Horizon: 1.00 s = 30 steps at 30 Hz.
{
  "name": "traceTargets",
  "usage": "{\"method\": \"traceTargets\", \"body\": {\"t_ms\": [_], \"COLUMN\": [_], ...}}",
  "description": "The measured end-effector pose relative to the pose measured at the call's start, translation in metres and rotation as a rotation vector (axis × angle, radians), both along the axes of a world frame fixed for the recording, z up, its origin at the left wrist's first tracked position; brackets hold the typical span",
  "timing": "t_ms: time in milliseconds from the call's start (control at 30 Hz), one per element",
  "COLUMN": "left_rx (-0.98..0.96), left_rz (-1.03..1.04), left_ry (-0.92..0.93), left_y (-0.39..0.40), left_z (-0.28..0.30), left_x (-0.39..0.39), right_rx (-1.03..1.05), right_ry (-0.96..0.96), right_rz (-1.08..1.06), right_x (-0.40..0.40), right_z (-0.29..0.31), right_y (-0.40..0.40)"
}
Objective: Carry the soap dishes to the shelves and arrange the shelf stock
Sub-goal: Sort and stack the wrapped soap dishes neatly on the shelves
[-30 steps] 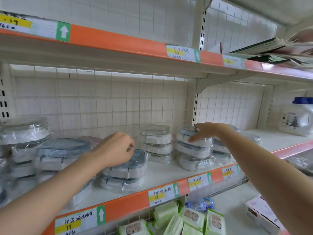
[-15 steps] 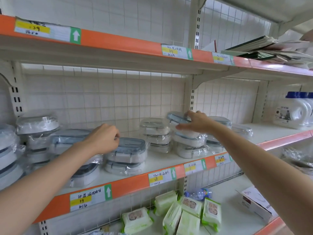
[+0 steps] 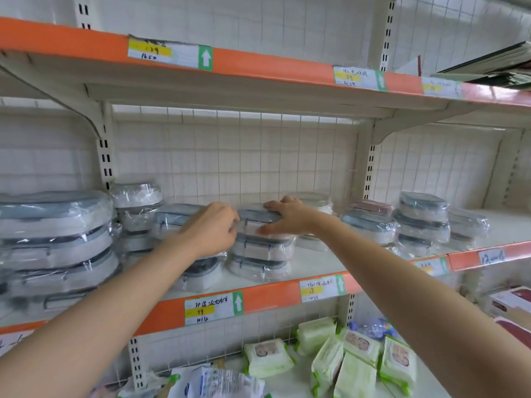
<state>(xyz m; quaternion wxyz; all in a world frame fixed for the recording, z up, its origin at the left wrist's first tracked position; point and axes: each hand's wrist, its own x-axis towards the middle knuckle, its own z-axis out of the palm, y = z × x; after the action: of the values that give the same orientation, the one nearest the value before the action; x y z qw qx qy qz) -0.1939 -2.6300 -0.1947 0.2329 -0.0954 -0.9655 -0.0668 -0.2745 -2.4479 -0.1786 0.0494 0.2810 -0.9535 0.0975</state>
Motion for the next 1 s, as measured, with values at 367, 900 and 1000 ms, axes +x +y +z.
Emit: {"method": "traceTargets", "body": {"t_ms": [367,900,1000], "left_rx": [-0.006,-0.149,-0.136], "left_rz": [-0.007,-0.044,-0.05], "left_ry": [0.11,-0.401,-0.529], "left_y": [0.005,0.05,0.071], "left_z": [-0.013,0.076,0.071], "left_x": [-0.007,0.05,0.056], "right_rx": [0.05,0.074,0.09], "right_ry": [-0.04,-0.325,-0.345], "right_rz": [-0.023,-0.135,-0.176], "right_x": [-0.018,0.06,0.075], "right_z": [-0.002,0.06,0.057], "right_y": [-0.005,0.056,0.081]}}
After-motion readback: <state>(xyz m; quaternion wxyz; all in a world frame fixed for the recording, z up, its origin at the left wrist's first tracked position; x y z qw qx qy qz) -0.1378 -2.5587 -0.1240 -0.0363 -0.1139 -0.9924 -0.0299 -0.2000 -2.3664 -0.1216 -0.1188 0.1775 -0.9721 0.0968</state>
